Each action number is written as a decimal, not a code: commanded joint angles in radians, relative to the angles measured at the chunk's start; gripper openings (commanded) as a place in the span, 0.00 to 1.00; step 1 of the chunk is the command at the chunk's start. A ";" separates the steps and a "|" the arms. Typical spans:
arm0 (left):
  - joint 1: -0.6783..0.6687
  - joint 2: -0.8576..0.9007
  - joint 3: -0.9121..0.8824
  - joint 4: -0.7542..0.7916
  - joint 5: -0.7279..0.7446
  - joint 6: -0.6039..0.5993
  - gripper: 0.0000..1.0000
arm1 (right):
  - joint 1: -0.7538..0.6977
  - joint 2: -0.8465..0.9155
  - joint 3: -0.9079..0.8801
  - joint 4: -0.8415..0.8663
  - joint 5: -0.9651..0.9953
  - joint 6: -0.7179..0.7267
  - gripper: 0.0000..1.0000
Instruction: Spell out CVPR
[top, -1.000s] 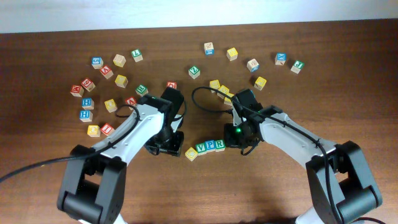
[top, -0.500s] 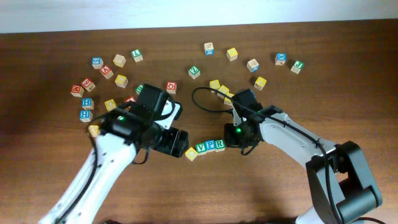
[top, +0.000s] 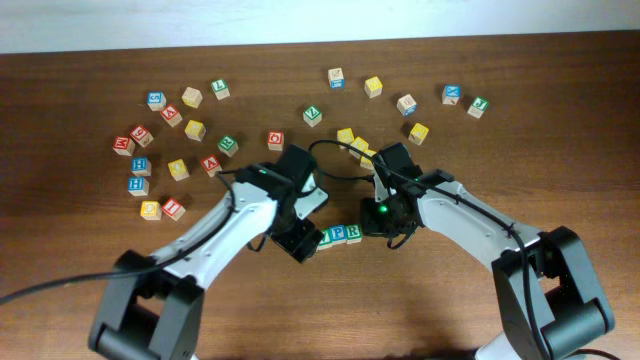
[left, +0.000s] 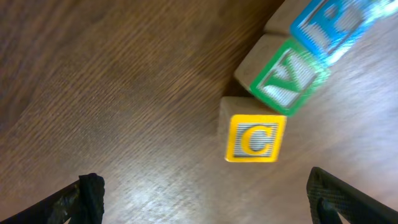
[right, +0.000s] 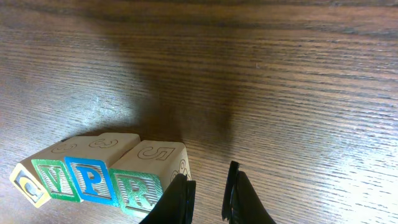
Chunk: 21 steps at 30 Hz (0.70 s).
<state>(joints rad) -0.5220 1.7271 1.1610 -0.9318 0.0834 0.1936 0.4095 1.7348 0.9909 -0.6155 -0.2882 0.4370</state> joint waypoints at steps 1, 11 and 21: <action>-0.066 0.053 -0.003 0.001 -0.117 0.098 0.95 | 0.010 0.007 -0.006 0.004 0.012 -0.011 0.11; -0.104 0.108 -0.003 0.034 -0.117 0.115 0.84 | 0.010 0.007 -0.006 0.003 0.012 -0.014 0.11; -0.103 0.108 -0.003 0.070 -0.040 0.084 0.58 | 0.010 0.007 -0.006 0.003 0.012 -0.014 0.11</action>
<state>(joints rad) -0.6235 1.8256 1.1610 -0.8783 -0.0174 0.2916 0.4095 1.7348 0.9909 -0.6155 -0.2859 0.4332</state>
